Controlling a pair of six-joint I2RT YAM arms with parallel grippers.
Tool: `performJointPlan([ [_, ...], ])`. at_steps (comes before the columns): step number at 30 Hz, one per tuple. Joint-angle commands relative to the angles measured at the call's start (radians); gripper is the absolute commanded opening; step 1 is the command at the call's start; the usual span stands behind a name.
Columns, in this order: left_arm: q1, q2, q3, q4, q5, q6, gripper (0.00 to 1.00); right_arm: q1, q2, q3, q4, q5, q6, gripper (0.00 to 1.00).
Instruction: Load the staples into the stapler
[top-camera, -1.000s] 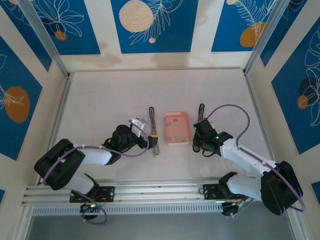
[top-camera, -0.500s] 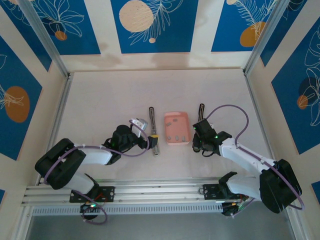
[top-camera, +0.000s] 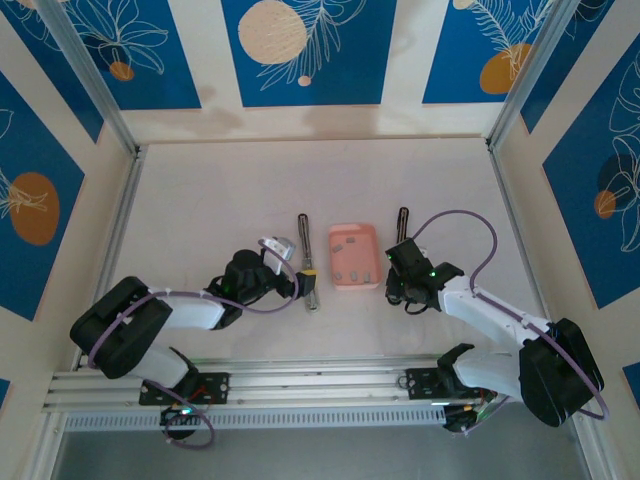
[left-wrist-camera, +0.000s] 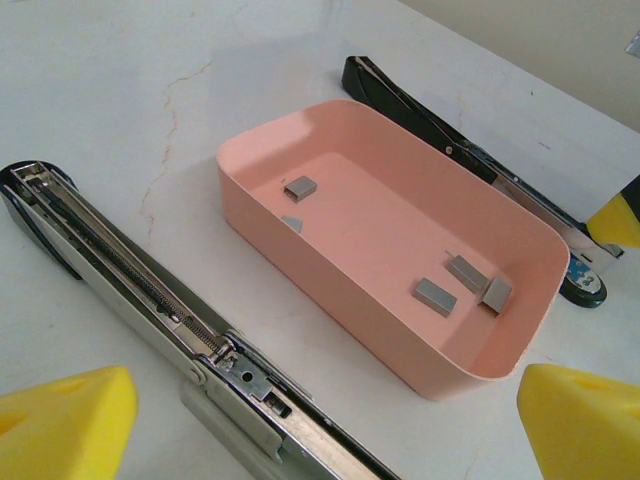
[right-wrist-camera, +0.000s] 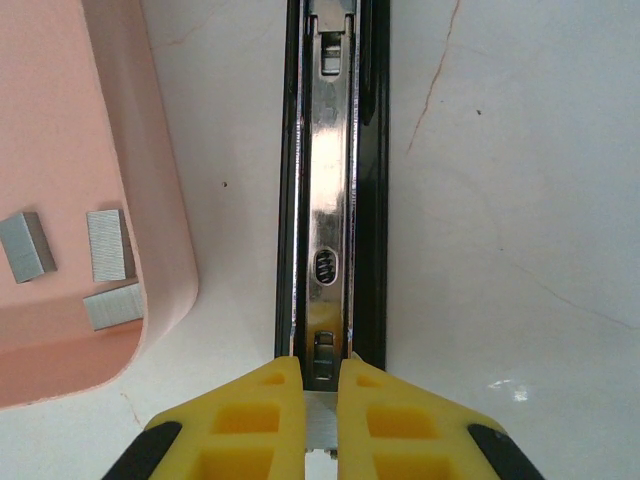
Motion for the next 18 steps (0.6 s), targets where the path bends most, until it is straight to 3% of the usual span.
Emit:
performJointPlan([
  [1,-0.014,0.007,0.018,0.017,0.007,-0.011,0.97,0.003,0.008,-0.003,-0.041,-0.024,-0.012,0.13],
  [18,-0.018,-0.004,0.016,0.011,0.004,-0.011,0.97,0.003,-0.026,0.024,-0.037,-0.033,-0.03,0.27],
])
